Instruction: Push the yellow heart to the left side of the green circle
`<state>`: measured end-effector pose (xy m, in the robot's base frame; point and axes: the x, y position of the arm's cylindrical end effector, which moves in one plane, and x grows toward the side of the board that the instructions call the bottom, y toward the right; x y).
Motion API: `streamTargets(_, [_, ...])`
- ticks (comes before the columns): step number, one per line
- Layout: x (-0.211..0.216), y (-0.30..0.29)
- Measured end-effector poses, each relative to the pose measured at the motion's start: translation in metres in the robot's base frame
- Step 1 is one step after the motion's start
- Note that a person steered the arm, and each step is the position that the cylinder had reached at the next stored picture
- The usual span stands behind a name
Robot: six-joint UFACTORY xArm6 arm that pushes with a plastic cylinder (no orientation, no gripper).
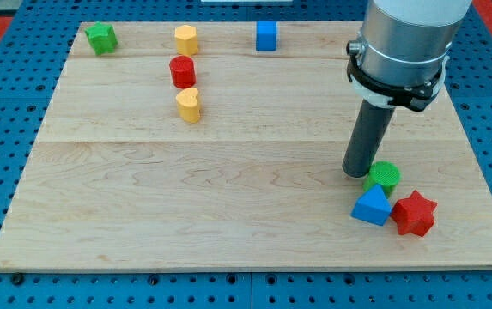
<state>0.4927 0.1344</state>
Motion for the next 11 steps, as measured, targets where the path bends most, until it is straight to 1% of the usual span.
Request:
streamTargets(1, [-0.020, -0.046])
streamTargets(2, [-0.021, -0.142])
streamTargets(3, [-0.054, -0.227])
streamTargets(4, [-0.100, -0.278])
streamTargets(5, [-0.120, -0.229])
streamTargets(6, [-0.120, -0.135])
streamTargets(7, [-0.100, -0.049])
streamTargets(8, [-0.057, -0.017])
streamTargets(9, [-0.035, -0.008])
streamTargets(10, [-0.023, -0.008])
streamTargets(11, [-0.020, -0.030])
